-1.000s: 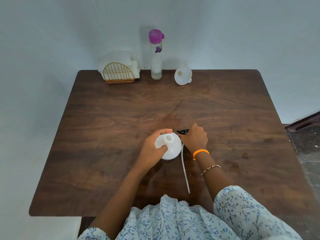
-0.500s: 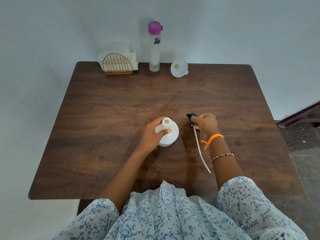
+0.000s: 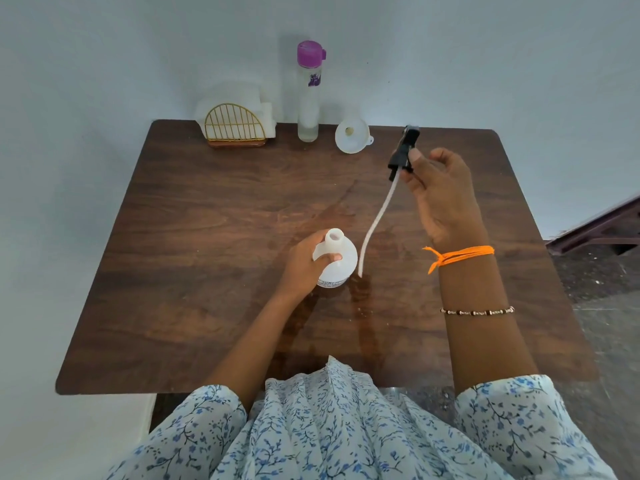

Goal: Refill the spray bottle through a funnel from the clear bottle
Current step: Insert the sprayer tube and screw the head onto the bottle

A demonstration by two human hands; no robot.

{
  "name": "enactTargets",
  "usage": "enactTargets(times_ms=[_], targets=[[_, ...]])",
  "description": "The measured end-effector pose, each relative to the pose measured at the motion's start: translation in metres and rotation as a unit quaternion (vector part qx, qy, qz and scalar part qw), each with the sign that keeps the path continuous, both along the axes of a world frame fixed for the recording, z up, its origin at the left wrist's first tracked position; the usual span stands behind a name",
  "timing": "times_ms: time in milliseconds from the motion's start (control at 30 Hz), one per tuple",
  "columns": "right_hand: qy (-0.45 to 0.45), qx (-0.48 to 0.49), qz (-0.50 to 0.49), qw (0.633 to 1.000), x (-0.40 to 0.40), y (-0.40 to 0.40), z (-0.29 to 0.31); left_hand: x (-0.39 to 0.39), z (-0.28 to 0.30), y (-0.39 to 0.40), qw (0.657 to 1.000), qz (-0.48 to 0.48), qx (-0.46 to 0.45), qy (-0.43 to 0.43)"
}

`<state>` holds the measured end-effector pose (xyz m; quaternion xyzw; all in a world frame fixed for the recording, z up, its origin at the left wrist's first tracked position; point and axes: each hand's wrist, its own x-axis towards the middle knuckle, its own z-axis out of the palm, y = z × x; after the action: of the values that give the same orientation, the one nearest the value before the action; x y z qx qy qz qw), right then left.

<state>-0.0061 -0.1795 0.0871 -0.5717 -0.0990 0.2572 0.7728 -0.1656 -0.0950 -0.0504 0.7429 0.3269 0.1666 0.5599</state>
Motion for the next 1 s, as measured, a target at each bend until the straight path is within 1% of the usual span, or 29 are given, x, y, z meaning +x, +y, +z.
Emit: enactTargets(times_ms=[67, 133, 233, 367, 667, 767, 867, 1000], targets=[[0.011, 0.043, -0.004, 0.999, -0.002, 0.005, 0.01, 0.001, -0.001, 0.0, 1.0, 0.002, 0.002, 0.006], [0.014, 0.064, 0.004, 0.998, -0.003, 0.01, 0.016, 0.001, -0.001, -0.001, 1.0, 0.008, 0.003, 0.02], [0.008, 0.067, 0.015, 0.998, -0.002, 0.017, 0.02, 0.003, 0.0, -0.001, 1.0, 0.008, 0.004, 0.026], [0.015, 0.085, 0.001, 0.996, -0.003, 0.024, 0.029, 0.002, 0.0, 0.0, 1.0, 0.002, 0.008, 0.027], [-0.032, 0.074, 0.027, 0.996, -0.004, 0.03, 0.025, 0.003, 0.0, 0.0, 0.999, 0.006, 0.01, 0.041], [-0.059, 0.071, 0.054, 0.994, -0.003, 0.03, 0.018, 0.003, -0.001, 0.001, 0.999, 0.008, 0.01, 0.049], [-0.075, 0.066, 0.114, 0.988, -0.007, 0.028, 0.003, 0.002, 0.0, 0.001, 0.999, 0.007, 0.003, 0.034], [-0.076, 0.017, 0.184, 0.98, -0.021, 0.018, -0.029, 0.001, 0.0, 0.001, 1.0, 0.0, 0.008, 0.029]])
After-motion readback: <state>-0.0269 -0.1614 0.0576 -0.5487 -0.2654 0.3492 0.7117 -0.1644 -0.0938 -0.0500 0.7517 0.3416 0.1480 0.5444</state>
